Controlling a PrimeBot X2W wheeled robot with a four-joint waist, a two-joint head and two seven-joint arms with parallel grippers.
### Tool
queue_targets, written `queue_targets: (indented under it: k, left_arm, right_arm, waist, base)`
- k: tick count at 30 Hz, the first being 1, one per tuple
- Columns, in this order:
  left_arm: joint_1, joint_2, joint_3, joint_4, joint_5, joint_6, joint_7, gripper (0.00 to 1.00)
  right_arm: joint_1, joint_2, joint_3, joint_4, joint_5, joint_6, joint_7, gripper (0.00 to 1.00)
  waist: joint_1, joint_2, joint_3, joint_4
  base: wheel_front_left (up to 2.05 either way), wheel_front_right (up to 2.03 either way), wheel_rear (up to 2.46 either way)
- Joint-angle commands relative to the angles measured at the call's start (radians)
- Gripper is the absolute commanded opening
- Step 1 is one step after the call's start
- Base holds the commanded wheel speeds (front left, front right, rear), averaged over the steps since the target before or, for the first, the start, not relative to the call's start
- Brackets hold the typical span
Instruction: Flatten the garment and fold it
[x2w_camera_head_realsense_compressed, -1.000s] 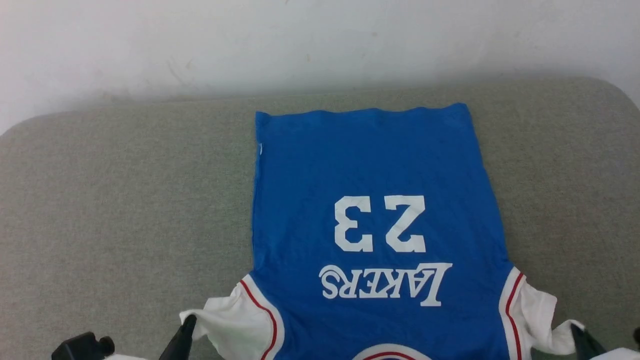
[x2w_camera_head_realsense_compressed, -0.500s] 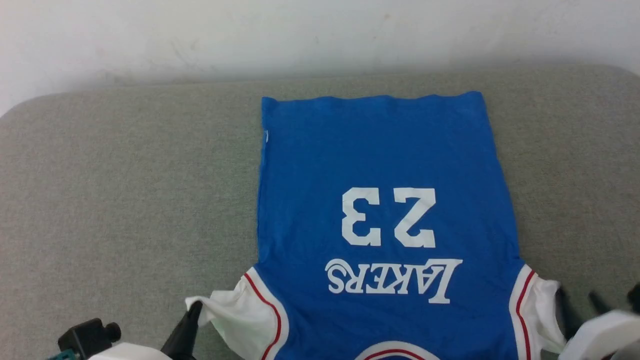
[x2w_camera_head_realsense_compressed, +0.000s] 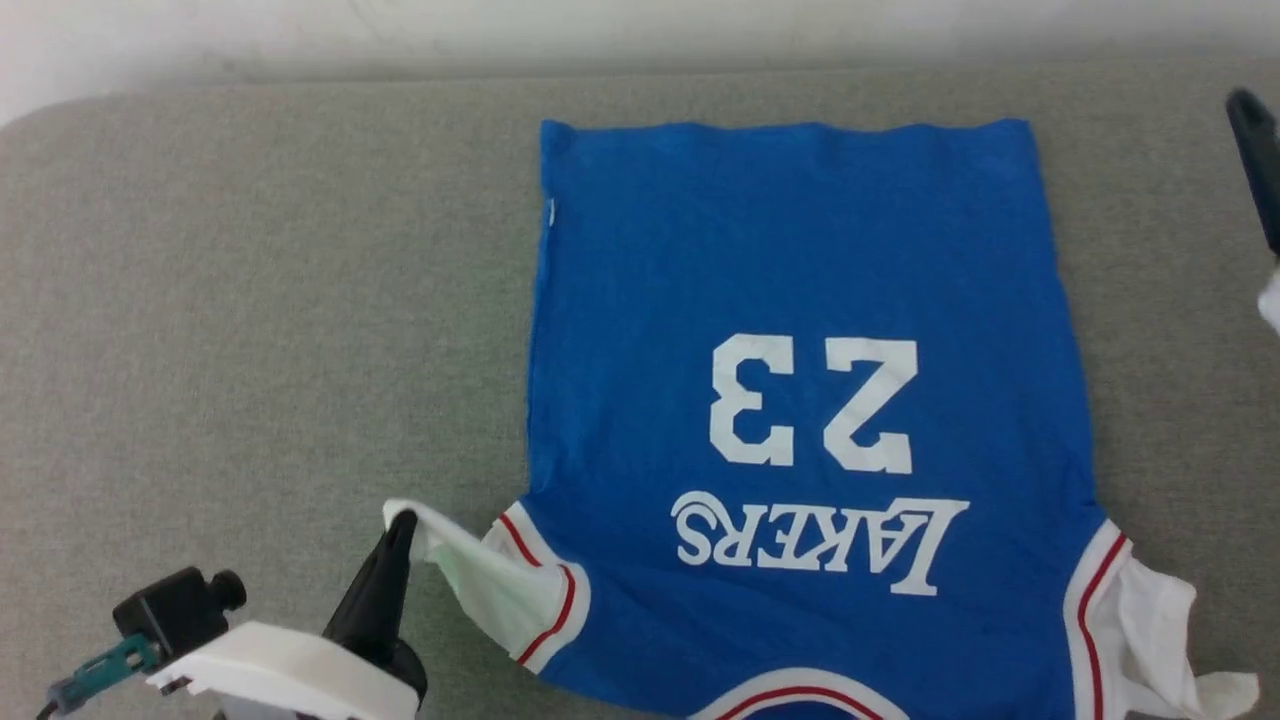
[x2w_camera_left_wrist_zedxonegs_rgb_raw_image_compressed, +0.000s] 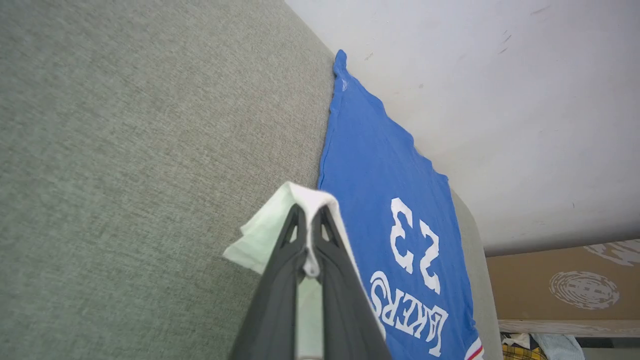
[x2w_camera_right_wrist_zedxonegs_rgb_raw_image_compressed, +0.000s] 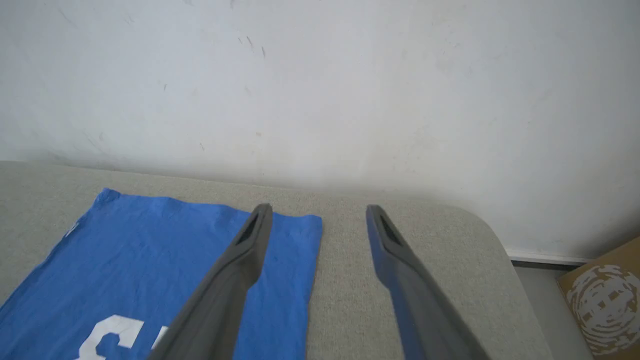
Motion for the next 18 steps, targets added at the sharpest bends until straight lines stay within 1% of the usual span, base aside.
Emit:
queue_targets:
  k: [1, 5, 9, 10, 11, 14, 18]
  left_arm:
    - [-0.032, -0.001, -0.01, 0.0, 0.007, -0.011, -0.006, 0.0]
    - [-0.079, -0.007, -0.031, 0.006, 0.012, -0.02, -0.012, 0.0]
    - [-0.115, -0.012, -0.058, 0.013, 0.018, -0.031, -0.016, 0.0]
    - [-0.115, -0.012, -0.058, 0.013, 0.018, -0.031, -0.016, 0.0]
    - [-0.13, -0.015, -0.072, 0.016, 0.023, -0.036, -0.019, 0.0]
    - [-0.147, -0.019, -0.092, 0.018, 0.027, -0.042, -0.022, 0.0]
    - [-0.159, -0.021, -0.109, 0.02, 0.033, -0.046, -0.026, 0.0]
  right_arm:
    - [-0.058, -0.005, 0.013, 0.064, -0.019, -0.001, 0.011, 1.0]
    - [-0.212, -0.013, 0.033, 0.244, -0.091, -0.001, -0.005, 1.0]
    - [-0.308, -0.013, 0.001, 0.412, -0.166, -0.001, -0.043, 1.0]
    - [-0.308, -0.013, 0.001, 0.412, -0.166, -0.001, -0.043, 1.0]
    - [-0.333, -0.018, -0.023, 0.481, -0.2, -0.001, -0.054, 1.0]
    - [-0.347, -0.025, -0.053, 0.554, -0.243, -0.001, -0.07, 1.0]
    - [-0.345, -0.029, -0.102, 0.619, -0.283, -0.001, -0.096, 1.0]
  waist:
    - [-0.0002, -0.0001, 0.063, 0.048]
    - [-0.0002, -0.0001, 0.13, 0.095]
    - [-0.0002, -0.0001, 0.191, 0.148]
    - [-0.0002, -0.0001, 0.191, 0.148]
    - [-0.0002, -0.0001, 0.219, 0.173]
    - [-0.0002, -0.0001, 0.25, 0.204]
    - [-0.0002, -0.0001, 0.276, 0.232]
  base:
    - [0.0, 0.0, 0.0]
    - [0.0, 0.0, 0.0]
    - [0.0, 0.0, 0.0]
    - [0.0, 0.0, 0.0]
    - [0.0, 0.0, 0.0]
    - [0.0, 0.0, 0.0]
    - [0.0, 0.0, 0.0]
